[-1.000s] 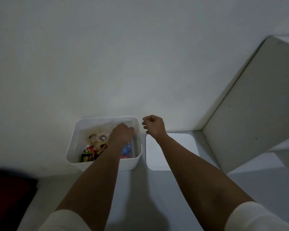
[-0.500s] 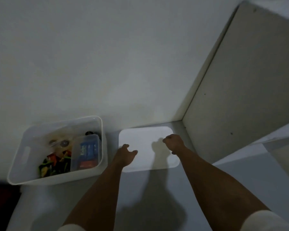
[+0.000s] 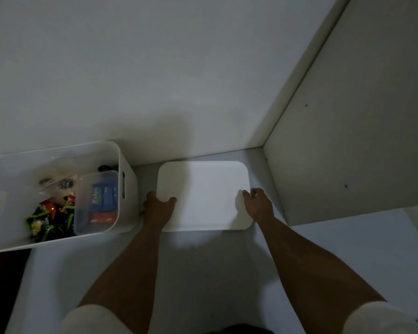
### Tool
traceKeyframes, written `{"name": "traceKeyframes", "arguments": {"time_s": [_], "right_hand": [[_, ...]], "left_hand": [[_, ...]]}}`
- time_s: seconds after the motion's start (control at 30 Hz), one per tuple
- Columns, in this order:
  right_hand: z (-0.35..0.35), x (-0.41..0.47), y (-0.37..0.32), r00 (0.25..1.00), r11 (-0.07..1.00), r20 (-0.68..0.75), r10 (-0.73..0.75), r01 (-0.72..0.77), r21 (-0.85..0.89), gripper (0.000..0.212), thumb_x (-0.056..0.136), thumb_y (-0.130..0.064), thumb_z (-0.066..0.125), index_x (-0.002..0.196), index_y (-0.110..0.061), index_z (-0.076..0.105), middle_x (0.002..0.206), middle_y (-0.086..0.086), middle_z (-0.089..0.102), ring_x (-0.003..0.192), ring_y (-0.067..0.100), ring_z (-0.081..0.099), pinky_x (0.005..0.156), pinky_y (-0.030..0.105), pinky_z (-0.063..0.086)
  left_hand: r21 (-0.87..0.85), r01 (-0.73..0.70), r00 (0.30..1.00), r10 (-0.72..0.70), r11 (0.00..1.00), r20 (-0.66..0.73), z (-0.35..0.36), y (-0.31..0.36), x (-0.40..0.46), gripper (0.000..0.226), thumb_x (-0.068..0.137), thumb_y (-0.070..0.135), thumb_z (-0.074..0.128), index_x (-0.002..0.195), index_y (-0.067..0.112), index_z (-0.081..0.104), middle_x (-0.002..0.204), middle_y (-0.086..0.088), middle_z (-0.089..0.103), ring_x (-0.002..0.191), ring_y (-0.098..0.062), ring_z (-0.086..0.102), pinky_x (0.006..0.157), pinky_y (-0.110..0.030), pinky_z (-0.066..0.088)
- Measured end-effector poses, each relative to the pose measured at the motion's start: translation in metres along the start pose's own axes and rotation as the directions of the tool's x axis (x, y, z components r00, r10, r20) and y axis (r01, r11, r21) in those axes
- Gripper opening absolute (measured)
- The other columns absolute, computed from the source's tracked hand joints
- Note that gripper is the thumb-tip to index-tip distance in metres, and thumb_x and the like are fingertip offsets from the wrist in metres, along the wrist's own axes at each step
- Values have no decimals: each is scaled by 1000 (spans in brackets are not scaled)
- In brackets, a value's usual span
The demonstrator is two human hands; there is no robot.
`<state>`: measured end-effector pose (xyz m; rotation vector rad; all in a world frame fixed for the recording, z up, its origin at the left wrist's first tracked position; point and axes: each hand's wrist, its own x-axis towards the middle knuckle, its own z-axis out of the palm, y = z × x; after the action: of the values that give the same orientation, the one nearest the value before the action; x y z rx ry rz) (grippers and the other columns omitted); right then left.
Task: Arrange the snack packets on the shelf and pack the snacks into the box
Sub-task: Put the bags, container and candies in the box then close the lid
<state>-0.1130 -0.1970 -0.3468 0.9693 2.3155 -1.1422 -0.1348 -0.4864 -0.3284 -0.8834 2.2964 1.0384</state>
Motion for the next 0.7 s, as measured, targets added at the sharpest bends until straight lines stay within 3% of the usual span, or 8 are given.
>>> {"name": "traceKeyframes", "arguments": {"time_s": [0.1, 0.2, 0.27, 0.37, 0.5, 0.6, 0.7], "right_hand": [[-7, -4, 17, 995, 995, -34, -99, 98, -30, 37, 98, -23, 57, 133, -13, 62, 130, 12, 67, 120, 33, 61, 94, 33, 46], [-13, -8, 31, 997, 993, -76, -31, 39, 110, 30, 96, -7, 55, 122, -5, 71, 123, 16, 70, 115, 35, 63, 93, 31, 46], [-18, -12, 35, 996, 981, -80, 24, -8, 193, 30, 94, -1, 53, 117, -2, 72, 121, 19, 71, 113, 37, 64, 95, 36, 48], [-28, -24, 31, 991, 965, -115, 64, -32, 259, 34, 92, 2, 51, 119, -1, 71, 121, 19, 70, 112, 38, 63, 95, 38, 48], [-46, -47, 9, 982, 958, -188, 32, 24, 285, 35, 90, -1, 49, 117, -1, 71, 115, 19, 71, 109, 39, 63, 88, 34, 45], [-62, -70, -14, 967, 959, -256, -22, 92, 268, 38, 85, -9, 48, 113, 0, 72, 112, 21, 71, 106, 40, 63, 81, 30, 40], [-71, -94, -39, 956, 958, -291, -28, 109, 265, 31, 91, -4, 48, 112, 3, 70, 113, 24, 70, 107, 40, 64, 77, 28, 38]], "left_hand": [[-92, 86, 996, -84, 992, 27, 1, -6, 1, 98, 72, 50, 74, 151, 10, 31, 147, -18, 45, 130, -40, 48, 106, -46, 43], [-186, 166, 985, -155, 968, 72, 16, -33, 7, 108, 47, 64, 69, 139, 13, 48, 134, -17, 56, 116, -40, 57, 100, -52, 49], [-215, 175, 984, -163, 961, 74, 27, -48, 4, 97, 48, 65, 64, 131, 15, 58, 126, -15, 61, 108, -39, 60, 97, -51, 51], [-249, 61, 998, -65, 967, -6, 24, -27, -41, 87, 60, 61, 55, 130, 10, 60, 125, -17, 61, 108, -39, 60, 98, -46, 51], [-296, -140, 989, 118, 945, -90, 4, 2, -75, 62, 80, 43, 63, 131, 7, 60, 121, -15, 67, 106, -34, 65, 92, -41, 54], [-238, -265, 963, 245, 935, -108, -28, 28, -94, 59, 77, 48, 57, 124, 12, 65, 116, -9, 70, 107, -31, 65, 90, -37, 52], [-179, -360, 933, 347, 916, -99, -69, 51, -108, 57, 76, 50, 52, 118, 15, 67, 112, -6, 72, 103, -29, 66, 91, -36, 52]]}}
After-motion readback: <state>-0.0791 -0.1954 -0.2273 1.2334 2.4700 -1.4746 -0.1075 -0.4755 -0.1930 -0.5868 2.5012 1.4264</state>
